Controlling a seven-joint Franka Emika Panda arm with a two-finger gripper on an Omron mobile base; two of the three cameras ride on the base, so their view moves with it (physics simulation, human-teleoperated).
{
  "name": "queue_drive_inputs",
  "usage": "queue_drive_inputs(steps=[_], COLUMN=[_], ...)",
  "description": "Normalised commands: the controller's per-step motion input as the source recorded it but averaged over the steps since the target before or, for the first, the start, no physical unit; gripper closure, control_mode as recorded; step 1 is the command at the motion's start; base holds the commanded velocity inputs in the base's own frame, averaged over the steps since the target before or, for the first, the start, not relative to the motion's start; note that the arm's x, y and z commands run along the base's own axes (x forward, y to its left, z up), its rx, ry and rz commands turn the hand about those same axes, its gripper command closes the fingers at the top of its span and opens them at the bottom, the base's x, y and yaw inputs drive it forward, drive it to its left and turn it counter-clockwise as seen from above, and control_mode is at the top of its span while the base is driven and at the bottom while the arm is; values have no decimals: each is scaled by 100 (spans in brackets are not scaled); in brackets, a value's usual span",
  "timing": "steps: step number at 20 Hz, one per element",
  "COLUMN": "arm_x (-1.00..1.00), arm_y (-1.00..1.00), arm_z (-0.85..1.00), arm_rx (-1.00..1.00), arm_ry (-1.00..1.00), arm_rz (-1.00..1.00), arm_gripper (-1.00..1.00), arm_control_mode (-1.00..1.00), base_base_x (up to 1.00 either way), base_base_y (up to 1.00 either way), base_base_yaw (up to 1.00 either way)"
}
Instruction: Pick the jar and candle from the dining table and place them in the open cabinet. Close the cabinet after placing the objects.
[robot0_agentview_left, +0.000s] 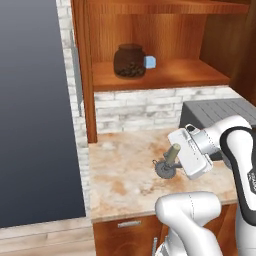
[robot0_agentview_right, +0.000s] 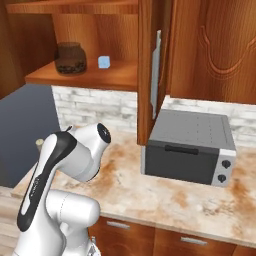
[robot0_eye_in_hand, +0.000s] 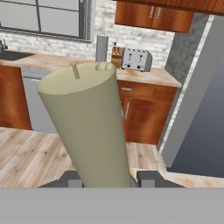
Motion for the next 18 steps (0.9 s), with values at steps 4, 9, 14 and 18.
queue_drive_inputs(steps=[4, 9, 14, 18], arm_x=[0, 0, 0, 0], arm_y=[0, 0, 0, 0], arm_z=[0, 0, 0, 0], arm_rx=[0, 0, 0, 0], arm_ry=[0, 0, 0, 0], arm_rz=[0, 0, 0, 0], arm_gripper=[100, 100, 100, 100], arm_control_mode=[100, 100, 100, 100], base_base_x=[57, 55, 11, 0], base_base_y=[-24, -21, -4, 0], base_base_yaw=[0, 1, 2, 0])
